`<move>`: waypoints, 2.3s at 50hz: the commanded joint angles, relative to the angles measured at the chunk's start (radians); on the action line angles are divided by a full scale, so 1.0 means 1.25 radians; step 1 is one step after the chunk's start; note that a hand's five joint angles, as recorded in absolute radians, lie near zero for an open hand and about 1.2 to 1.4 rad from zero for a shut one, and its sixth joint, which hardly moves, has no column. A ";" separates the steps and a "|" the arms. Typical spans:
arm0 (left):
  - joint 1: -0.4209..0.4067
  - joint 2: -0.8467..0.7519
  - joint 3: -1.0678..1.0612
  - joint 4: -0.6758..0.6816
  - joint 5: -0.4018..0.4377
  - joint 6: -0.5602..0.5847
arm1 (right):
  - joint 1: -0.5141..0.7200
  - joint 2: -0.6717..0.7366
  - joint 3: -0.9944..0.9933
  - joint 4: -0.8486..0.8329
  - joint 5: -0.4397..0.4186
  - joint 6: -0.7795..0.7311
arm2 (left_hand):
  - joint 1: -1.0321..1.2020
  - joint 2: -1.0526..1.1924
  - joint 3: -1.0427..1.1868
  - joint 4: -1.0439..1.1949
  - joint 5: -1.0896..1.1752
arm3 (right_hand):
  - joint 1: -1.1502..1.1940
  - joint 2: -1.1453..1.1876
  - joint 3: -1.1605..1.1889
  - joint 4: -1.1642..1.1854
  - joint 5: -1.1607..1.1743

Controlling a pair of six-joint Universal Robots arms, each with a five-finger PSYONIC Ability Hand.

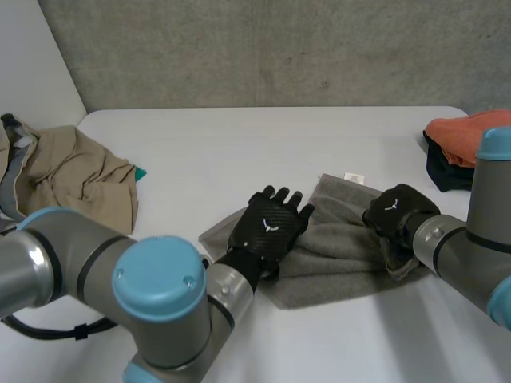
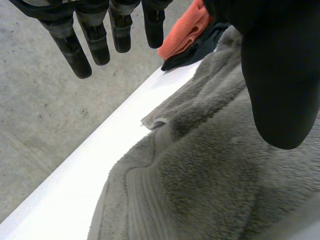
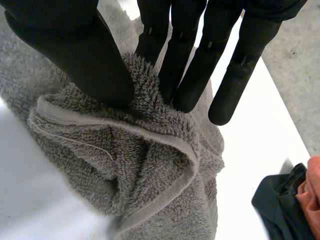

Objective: Fold the laundry.

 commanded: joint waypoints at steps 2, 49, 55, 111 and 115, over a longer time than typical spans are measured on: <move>0.001 -0.078 0.133 -0.077 0.007 -0.003 | 0.017 -0.078 0.021 0.024 -0.017 0.016 | -0.016 -0.024 -0.032 -0.025 -0.037 | 0.228 0.172 0.165 0.158 0.184; 0.030 -0.207 0.498 -0.245 -0.006 -0.150 | -0.028 -0.193 -0.119 0.020 -0.150 0.217 | 0.001 -0.007 -0.015 -0.008 -0.020 | 0.228 0.172 0.165 0.158 0.184; 0.010 -0.224 0.455 -0.304 -0.004 -0.161 | -0.011 -0.258 -0.115 0.023 -0.171 0.222 | 0.010 0.002 -0.006 0.002 -0.010 | 0.228 0.172 0.165 0.158 0.184; 0.101 -0.001 -0.067 0.068 -0.250 -0.083 | -0.005 0.182 -0.119 -0.298 -0.157 0.280 | 0.696 0.689 0.681 0.688 0.676 | 0.228 0.172 0.165 0.158 0.184; 0.086 0.048 -0.082 -0.046 -0.279 -0.080 | -0.001 0.222 -0.106 -0.262 -0.107 0.220 | 0.506 0.498 0.490 0.498 0.486 | 0.228 0.172 0.165 0.158 0.184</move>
